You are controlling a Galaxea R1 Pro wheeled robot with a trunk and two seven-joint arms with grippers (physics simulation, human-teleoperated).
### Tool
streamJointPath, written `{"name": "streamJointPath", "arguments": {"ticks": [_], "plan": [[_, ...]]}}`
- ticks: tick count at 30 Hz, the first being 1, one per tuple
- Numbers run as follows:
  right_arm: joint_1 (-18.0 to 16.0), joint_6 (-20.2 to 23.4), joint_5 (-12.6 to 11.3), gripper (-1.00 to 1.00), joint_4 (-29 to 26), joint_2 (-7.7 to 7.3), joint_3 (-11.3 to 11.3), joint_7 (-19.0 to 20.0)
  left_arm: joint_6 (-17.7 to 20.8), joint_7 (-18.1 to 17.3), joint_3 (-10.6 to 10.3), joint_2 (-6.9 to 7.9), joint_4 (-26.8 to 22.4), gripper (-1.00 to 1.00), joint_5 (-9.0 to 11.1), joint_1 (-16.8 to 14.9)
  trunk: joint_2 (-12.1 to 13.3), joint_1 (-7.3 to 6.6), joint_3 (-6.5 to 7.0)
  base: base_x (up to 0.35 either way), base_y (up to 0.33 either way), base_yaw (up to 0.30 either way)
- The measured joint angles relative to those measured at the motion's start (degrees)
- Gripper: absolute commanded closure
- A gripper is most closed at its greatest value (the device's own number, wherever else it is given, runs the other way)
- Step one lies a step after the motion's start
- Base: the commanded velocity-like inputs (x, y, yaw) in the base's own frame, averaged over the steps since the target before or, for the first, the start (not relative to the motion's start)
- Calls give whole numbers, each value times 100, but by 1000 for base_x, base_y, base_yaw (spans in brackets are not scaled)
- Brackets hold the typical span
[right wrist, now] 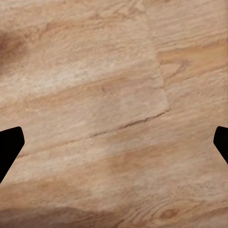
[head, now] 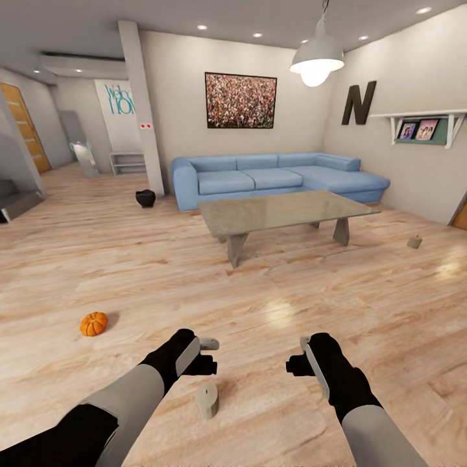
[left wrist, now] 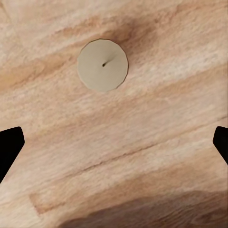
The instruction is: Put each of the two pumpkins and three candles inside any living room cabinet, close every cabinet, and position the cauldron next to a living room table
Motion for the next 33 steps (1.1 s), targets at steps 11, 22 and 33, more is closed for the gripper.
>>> {"name": "streamJointPath", "arguments": {"ticks": [11,22,33], "plan": [[-8,68,0,-100,-674,-4,-28,-13,0,-7,3,0,27,-100,7,0,-441,241,-197,0,0,0],[6,67,-4,-100,-1645,0,-2,-3,1,-11,0,0,30,-100,-3,0,-573,329,-428,0,0,0],[10,66,18,-100,-1816,122,12,8,1,-11,0,0,16,-100,-5,0,-588,357,-672,0,0,0]]}}
